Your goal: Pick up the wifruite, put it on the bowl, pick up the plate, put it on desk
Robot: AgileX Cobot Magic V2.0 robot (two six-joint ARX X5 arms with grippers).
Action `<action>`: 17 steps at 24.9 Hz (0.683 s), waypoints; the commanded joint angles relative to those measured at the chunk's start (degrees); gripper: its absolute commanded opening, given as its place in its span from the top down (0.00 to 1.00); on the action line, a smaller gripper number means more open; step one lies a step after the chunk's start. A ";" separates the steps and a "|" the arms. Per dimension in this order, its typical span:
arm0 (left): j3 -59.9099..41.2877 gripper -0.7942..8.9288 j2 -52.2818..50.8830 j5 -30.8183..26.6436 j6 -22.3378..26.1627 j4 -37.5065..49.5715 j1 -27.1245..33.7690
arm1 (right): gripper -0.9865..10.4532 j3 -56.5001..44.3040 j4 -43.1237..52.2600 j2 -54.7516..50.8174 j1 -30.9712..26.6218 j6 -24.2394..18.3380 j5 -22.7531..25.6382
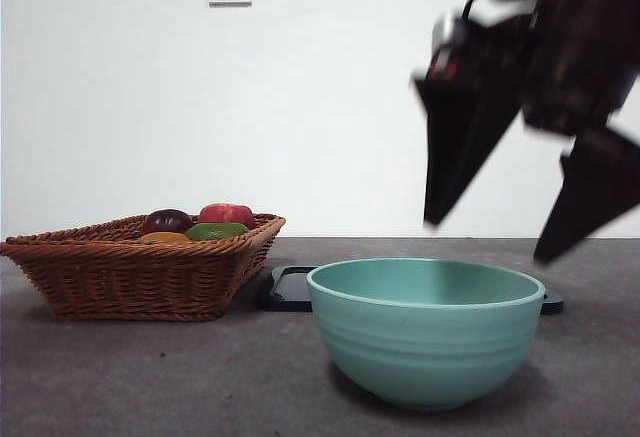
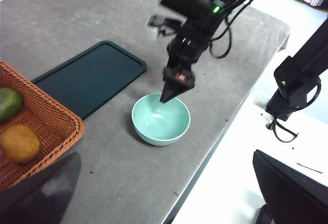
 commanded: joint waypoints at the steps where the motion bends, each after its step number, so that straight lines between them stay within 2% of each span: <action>1: 0.77 0.30 0.07 0.02 0.28 0.61 -0.35 | 0.43 0.83 -3.26 -5.81 0.39 -1.09 -0.04; 7: 0.77 0.30 0.07 0.02 0.28 0.66 -0.35 | 0.43 0.83 -12.76 -27.82 0.42 -0.15 -0.37; 11: 0.77 0.30 0.07 0.00 0.28 0.63 -0.35 | 0.43 0.83 -14.32 -41.51 0.42 2.08 -0.48; 17: 0.77 0.30 0.07 0.02 0.28 0.61 -0.35 | 0.43 0.83 -14.36 -52.37 0.42 3.48 -0.50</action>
